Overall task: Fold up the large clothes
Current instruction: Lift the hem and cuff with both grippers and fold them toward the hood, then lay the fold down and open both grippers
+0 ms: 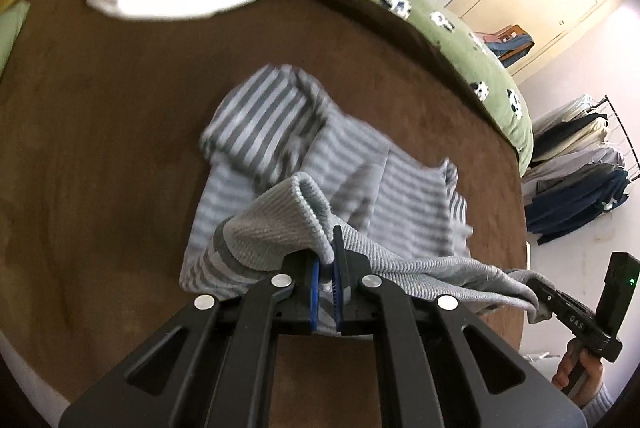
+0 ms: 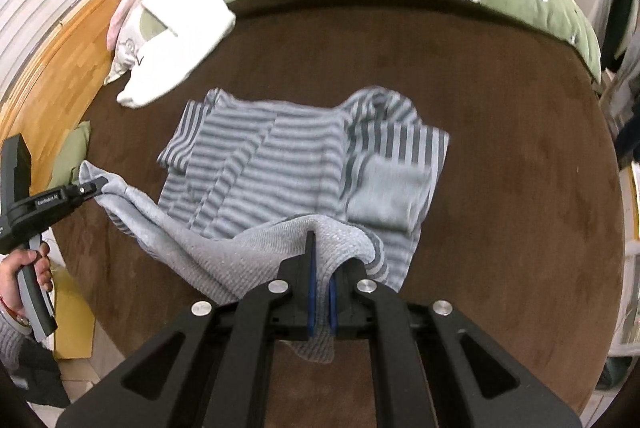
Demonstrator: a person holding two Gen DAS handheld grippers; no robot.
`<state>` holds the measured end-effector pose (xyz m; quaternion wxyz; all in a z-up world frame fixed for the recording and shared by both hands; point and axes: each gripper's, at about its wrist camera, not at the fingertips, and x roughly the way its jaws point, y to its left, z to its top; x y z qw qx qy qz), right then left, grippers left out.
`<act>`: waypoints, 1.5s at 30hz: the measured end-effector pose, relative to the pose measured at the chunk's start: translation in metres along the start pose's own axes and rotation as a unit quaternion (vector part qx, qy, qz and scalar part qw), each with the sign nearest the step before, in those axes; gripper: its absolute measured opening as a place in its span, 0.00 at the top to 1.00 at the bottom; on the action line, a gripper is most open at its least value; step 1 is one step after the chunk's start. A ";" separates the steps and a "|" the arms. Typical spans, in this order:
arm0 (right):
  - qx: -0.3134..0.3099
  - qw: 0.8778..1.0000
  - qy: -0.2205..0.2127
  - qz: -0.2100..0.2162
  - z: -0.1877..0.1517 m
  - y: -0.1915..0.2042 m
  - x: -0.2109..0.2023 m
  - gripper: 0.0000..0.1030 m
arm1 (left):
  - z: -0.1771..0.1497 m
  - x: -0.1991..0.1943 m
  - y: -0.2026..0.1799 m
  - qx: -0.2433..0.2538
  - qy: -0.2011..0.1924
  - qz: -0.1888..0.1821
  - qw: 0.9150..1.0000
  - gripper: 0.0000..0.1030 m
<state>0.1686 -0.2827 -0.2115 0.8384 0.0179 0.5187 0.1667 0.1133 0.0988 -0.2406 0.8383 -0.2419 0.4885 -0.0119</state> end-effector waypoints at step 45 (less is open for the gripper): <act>0.101 0.994 0.025 0.020 0.131 -0.079 0.164 0.83 | 0.150 0.176 -0.023 0.065 -0.010 0.125 0.990 0.36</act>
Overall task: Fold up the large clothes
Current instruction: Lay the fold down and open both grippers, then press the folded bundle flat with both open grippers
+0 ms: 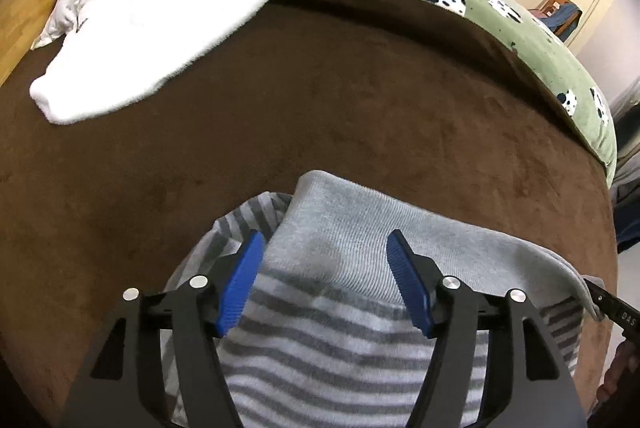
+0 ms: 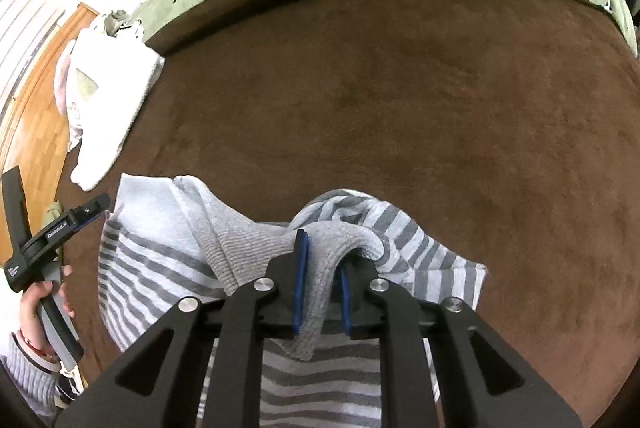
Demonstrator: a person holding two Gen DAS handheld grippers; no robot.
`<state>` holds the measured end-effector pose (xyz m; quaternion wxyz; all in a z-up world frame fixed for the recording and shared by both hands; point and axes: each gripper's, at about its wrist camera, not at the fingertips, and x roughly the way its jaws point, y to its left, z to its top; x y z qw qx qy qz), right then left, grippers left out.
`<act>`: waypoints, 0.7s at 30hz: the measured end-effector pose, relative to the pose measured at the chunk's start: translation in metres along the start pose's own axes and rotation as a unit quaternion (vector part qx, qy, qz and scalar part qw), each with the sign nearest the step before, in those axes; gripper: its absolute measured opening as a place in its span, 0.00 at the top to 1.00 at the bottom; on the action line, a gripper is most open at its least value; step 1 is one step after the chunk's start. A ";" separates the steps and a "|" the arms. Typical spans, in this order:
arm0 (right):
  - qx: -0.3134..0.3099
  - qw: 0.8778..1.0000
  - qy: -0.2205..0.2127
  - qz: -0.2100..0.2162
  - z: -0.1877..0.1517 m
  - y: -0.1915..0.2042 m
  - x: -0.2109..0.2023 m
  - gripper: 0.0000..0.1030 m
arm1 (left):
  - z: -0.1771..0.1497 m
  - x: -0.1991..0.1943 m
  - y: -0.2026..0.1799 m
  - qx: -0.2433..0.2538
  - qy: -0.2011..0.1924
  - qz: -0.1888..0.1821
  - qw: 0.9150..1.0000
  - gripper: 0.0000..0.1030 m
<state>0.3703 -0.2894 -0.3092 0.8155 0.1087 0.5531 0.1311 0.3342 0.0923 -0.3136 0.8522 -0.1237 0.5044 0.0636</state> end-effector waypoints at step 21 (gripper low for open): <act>-0.081 0.993 -0.058 -0.063 0.003 0.048 -0.115 0.06 | 0.001 -0.142 -0.012 0.065 -0.010 0.045 0.997 0.06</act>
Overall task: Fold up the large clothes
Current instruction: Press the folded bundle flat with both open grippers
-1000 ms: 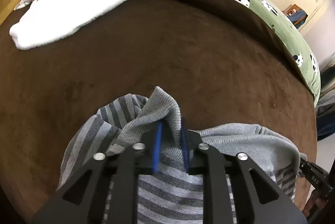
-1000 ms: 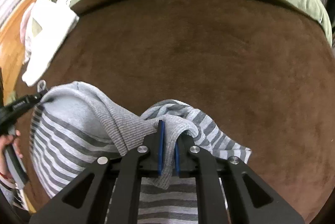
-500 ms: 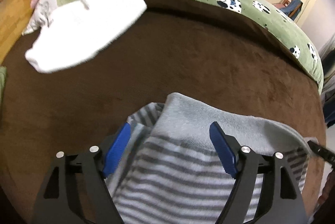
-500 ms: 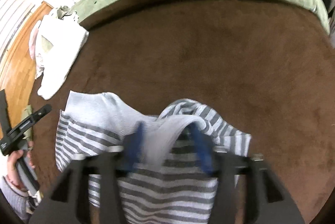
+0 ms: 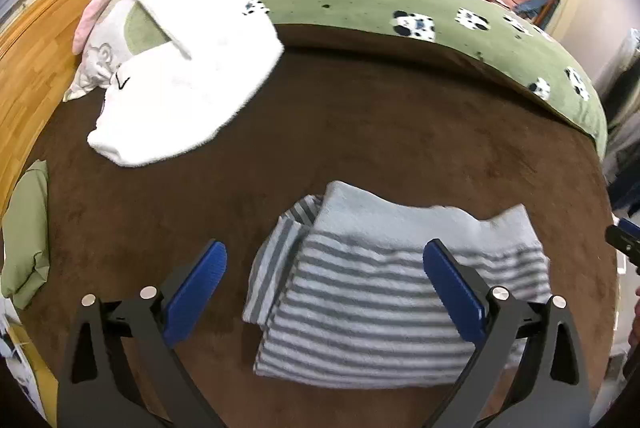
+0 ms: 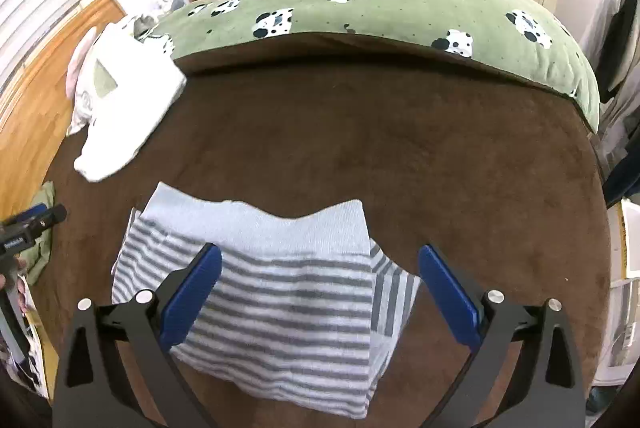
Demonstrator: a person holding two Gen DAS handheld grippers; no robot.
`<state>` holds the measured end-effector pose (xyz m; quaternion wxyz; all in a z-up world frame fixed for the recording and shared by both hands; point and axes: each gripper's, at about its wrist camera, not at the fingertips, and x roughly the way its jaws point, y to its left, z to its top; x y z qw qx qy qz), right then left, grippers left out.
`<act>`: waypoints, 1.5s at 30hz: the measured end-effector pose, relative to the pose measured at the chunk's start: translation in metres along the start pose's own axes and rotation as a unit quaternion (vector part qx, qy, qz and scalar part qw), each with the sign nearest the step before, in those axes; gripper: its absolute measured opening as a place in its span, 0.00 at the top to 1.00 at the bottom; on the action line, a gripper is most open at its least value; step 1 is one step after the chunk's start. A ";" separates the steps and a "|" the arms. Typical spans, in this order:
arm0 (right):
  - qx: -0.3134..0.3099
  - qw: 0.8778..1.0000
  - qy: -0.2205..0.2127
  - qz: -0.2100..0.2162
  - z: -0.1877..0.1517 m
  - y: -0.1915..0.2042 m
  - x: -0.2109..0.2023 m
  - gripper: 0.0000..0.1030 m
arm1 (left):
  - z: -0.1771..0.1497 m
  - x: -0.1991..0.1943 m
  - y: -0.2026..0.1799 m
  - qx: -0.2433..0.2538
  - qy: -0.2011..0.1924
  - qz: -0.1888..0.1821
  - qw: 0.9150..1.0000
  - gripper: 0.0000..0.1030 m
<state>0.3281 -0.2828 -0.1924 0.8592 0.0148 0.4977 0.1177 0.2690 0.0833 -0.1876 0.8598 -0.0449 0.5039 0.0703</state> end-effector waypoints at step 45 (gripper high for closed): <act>0.065 0.989 0.094 -0.090 -0.099 -0.006 0.178 0.47 | -0.078 0.199 -0.005 0.080 0.080 -0.111 0.987 0.05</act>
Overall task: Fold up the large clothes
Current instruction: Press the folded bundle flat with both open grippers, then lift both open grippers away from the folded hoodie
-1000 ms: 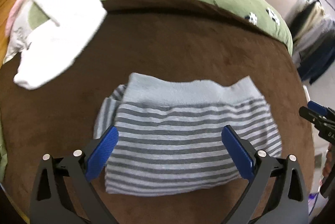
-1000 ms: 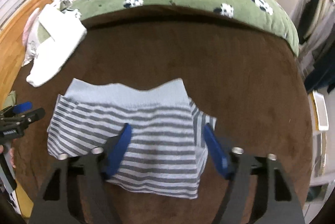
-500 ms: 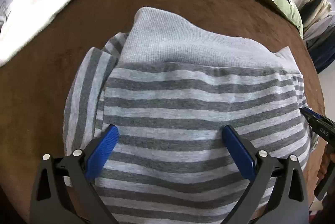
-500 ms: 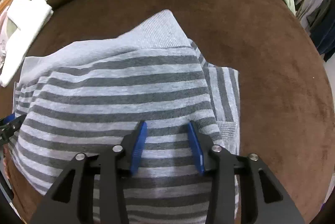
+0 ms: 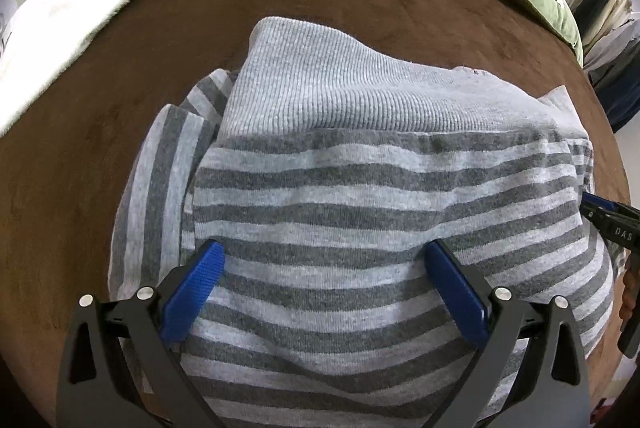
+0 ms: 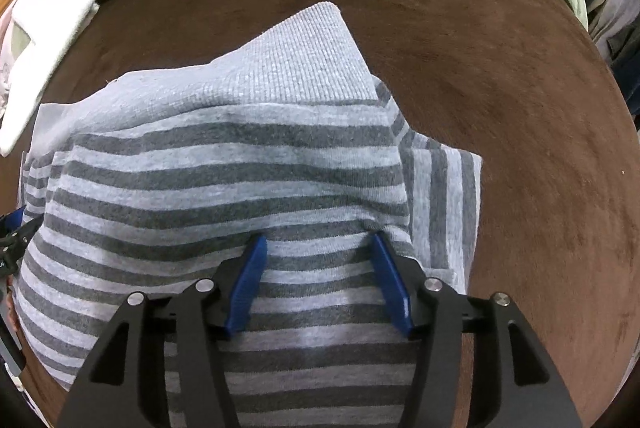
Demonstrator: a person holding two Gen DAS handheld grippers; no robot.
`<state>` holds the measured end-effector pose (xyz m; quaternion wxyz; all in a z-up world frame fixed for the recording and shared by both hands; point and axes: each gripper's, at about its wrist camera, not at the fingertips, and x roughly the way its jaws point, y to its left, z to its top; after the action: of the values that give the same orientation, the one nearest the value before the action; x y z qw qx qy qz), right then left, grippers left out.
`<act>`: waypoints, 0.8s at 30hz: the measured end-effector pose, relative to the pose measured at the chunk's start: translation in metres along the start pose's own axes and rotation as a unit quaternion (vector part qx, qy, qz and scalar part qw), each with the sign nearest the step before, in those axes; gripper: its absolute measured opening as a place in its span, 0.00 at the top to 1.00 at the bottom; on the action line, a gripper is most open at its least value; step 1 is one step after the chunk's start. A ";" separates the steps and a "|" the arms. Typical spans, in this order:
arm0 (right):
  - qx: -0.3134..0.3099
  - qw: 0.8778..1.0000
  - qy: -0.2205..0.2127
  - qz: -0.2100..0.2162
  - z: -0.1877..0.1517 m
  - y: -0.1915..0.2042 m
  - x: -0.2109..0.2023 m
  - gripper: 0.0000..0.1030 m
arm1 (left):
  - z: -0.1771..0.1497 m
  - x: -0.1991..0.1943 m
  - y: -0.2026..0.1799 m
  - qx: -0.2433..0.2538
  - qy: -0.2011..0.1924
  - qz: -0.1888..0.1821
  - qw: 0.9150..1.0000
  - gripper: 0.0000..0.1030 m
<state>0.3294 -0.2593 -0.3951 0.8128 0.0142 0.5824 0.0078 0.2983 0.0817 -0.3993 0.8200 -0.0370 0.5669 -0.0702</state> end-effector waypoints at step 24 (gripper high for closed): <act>0.029 0.996 -0.081 0.015 -0.034 -0.025 -0.139 0.10 | 0.013 -0.110 -0.039 0.009 -0.034 0.026 0.999 0.06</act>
<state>0.2519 -0.2882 -0.2751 0.8563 0.0472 0.5143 0.0023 0.2695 0.0601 -0.2879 0.8406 -0.0176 0.5388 -0.0525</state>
